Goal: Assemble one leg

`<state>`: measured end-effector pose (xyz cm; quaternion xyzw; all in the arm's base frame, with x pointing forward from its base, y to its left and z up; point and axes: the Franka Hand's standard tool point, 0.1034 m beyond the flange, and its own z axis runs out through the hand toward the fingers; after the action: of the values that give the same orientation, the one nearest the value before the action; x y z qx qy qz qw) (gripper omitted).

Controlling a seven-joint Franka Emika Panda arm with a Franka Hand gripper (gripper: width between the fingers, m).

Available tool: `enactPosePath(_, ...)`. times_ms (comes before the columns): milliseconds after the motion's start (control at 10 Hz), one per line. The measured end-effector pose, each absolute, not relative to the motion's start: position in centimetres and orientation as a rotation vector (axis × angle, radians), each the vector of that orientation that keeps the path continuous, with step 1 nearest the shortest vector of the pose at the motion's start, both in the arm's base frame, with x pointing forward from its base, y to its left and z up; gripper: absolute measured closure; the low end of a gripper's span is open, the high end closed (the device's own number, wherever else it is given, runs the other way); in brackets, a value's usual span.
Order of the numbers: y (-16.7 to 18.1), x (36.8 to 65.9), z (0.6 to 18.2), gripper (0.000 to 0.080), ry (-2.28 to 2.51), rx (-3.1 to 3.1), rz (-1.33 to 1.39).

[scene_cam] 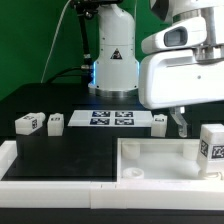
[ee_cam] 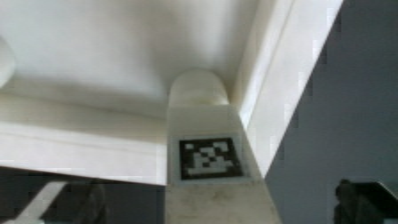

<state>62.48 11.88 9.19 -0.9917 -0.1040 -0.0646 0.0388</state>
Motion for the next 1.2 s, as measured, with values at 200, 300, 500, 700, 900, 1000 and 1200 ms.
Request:
enactPosePath(200,11.68,62.52,9.07,0.0151,-0.317,-3.049,0.099)
enactPosePath(300,11.92,62.71,9.19,0.0151,-0.307,-3.042,0.232)
enactPosePath(500,12.11,63.48,8.92,0.0151,-0.31,-3.043,0.191)
enactPosePath(700,12.06,63.49,8.9,0.0178,-0.309,-3.043,0.191)
enactPosePath(900,12.0,63.5,8.89,0.0507,-0.308,-3.043,0.191)
enactPosePath(1000,11.91,63.51,8.89,0.0505,-0.306,-3.044,0.191)
enactPosePath(1200,11.88,63.52,8.89,0.0505,-0.234,-3.053,0.194)
